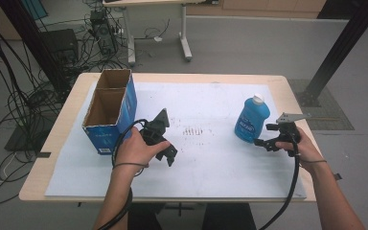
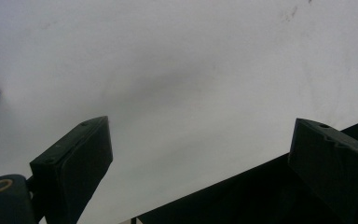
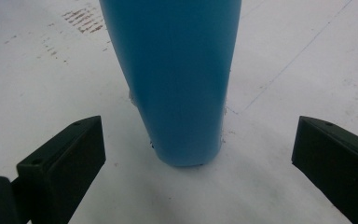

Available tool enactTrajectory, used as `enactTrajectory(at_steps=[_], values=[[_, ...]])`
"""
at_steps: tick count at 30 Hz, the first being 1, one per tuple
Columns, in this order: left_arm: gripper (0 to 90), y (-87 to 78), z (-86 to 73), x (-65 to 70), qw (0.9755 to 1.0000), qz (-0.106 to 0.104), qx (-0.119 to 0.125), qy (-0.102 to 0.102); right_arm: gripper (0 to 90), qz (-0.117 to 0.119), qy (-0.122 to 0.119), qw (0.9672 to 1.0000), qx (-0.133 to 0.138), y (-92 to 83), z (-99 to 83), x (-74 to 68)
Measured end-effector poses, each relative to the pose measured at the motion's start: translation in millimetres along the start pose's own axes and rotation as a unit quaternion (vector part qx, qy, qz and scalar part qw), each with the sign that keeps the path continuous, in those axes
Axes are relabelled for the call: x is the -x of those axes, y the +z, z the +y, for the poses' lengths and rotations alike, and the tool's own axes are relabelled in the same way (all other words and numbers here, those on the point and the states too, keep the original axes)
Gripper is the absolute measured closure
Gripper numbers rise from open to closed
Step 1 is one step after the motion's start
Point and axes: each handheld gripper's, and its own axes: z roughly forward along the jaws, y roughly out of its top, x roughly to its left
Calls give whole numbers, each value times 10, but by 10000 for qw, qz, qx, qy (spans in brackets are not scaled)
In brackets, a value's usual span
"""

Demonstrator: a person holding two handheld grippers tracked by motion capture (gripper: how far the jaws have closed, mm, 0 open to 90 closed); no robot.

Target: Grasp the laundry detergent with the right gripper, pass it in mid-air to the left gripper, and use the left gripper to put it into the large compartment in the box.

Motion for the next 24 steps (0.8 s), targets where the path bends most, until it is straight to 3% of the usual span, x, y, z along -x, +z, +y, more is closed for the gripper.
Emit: enactTrajectory(at_steps=[24], values=[[66, 47, -32, -51, 10000, -44, -37, -32, 18, 301, 50, 9984, 477, 134, -8, 26]])
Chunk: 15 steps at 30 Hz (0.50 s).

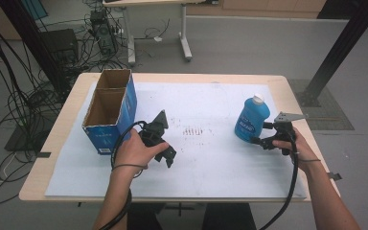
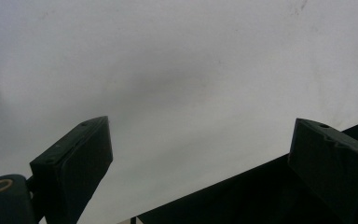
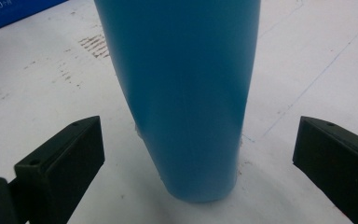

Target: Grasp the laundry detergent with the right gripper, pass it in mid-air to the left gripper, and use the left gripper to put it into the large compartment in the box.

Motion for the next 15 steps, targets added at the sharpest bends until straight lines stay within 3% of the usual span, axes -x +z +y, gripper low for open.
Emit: enactTrajectory(at_steps=[15], values=[[67, 4, -31, -25, 10000, -12, 2, -76, 15, 142, -78, 9995, 257, 63, 12, -4]])
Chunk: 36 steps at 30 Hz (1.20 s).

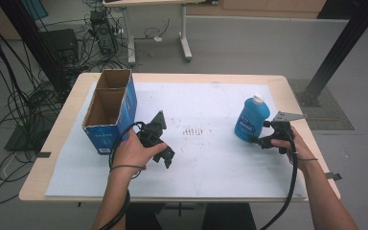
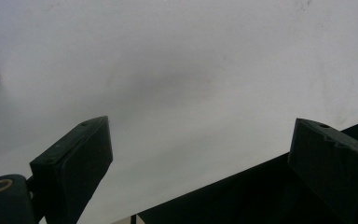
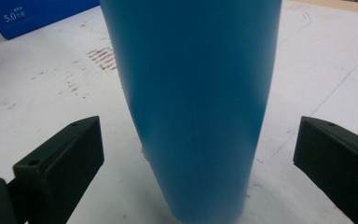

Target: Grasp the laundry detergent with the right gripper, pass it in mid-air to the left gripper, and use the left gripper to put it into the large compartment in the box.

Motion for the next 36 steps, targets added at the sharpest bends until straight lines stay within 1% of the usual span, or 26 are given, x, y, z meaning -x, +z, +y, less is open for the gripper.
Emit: enactTrajectory(at_steps=[1, 3, 4, 6, 9, 17, 21, 23, 28, 32, 36], values=[[67, 1, -2, -2, 10000, 3, -1, 17, 14, 20, 20, 10000, -3, 5, -3, -2], [66, 3, -5, 5, 10000, 1, -4, 11, 14, 13, -27, 10000, 27, 13, -4, -5], [67, 0, -7, 4, 10000, 5, -18, 43, 15, 23, -33, 10000, 46, 15, -4, -6], [67, -2, -11, 15, 10000, 1, 7, 19, 14, 27, -59, 9999, 114, 24, -1, -8], [67, -9, -12, 22, 10000, 0, 12, 30, 13, 58, -57, 9999, 118, 40, -1, -14], [67, -12, -21, 23, 10000, 5, 14, 65, 13, 50, -64, 9998, 169, 83, -10, -8], [67, -9, -25, 28, 10000, 1, 8, 41, 13, 52, -56, 9997, 247, 99, -12, -7], [66, -16, -27, 28, 10000, 4, -4, 77, 13, 47, -61, 9996, 277, 104, -12, -9], [66, -24, -29, 34, 10000, 3, 19, 66, 13, 35, -68, 9995, 320, 119, -16, -11], [66, -22, -32, 37, 9999, -14, -3, 112, 12, 22, -45, 9993, 372, 124, -20, -9], [66, -17, -38, 44, 9999, -16, 2, 118, 11, 25, -22, 9991, 434, 125, -20, -15]])
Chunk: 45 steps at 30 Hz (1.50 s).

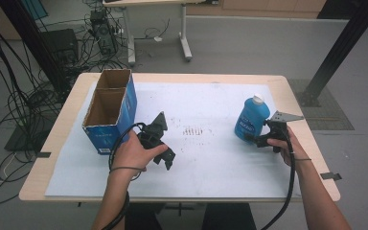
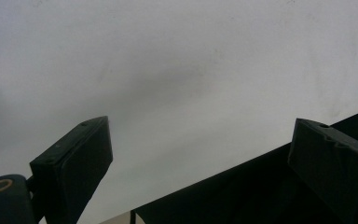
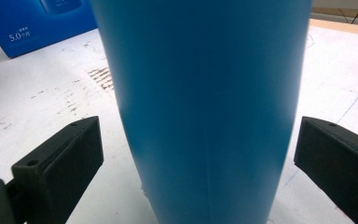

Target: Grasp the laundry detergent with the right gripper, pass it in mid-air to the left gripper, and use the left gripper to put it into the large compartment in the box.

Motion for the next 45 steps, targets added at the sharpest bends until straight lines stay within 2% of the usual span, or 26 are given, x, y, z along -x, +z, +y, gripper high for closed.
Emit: enactTrajectory(at_steps=[45], values=[[66, -3, -10, 1, 9999, 83, -36, -55, 10, -21, 46, 10000, 84, -2, -1, -2]])
